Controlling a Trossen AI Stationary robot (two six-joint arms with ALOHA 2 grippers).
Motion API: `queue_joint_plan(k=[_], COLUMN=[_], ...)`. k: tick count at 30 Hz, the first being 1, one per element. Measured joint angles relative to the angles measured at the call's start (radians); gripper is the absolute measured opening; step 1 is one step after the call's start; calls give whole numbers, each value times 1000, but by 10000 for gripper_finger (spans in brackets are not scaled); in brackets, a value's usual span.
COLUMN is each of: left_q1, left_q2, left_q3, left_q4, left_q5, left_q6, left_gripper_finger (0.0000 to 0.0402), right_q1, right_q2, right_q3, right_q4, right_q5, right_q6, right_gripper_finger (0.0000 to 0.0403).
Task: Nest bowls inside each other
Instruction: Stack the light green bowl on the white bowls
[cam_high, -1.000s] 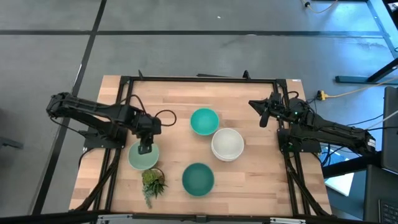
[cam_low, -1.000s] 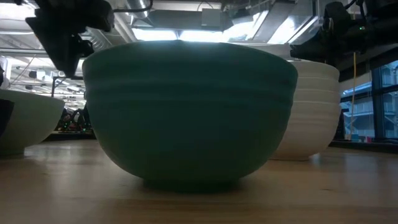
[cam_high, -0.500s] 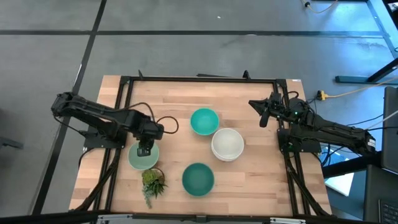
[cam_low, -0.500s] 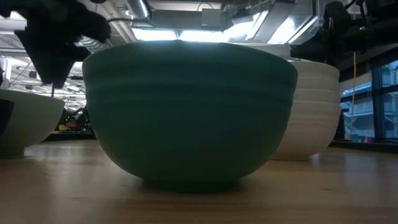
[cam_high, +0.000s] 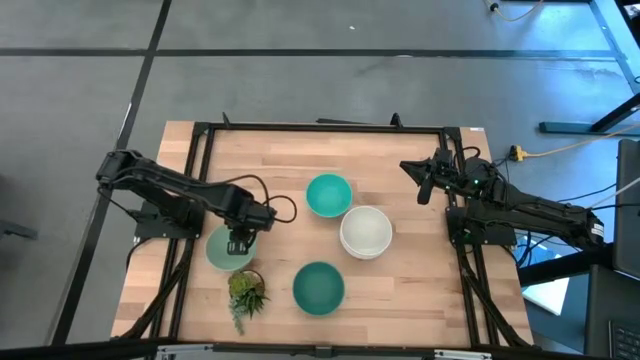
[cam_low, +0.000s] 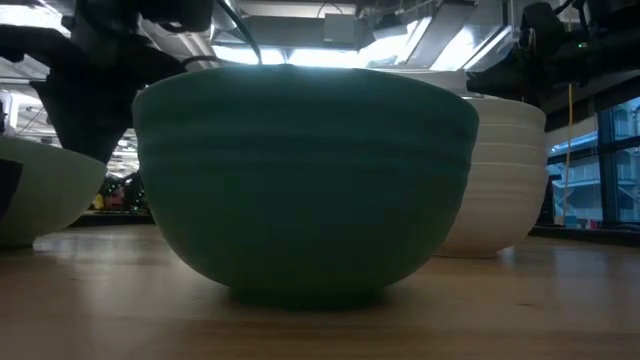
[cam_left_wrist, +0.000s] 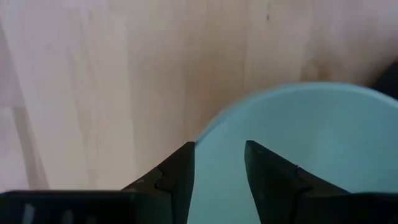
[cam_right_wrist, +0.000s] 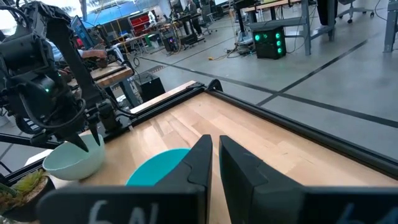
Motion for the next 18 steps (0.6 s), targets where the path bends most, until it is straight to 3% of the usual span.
queue_joint_plan(k=[18], left_q1=[1], left_q2=[6], left_q3=[0], left_q4=[13], left_q5=[-32], left_q6=[2], left_gripper_finger=[135], right_q1=[0], right_q2=[0], right_q3=[0], right_q4=[0], right_q5=[0], right_q6=[-20], right_gripper_finger=[32])
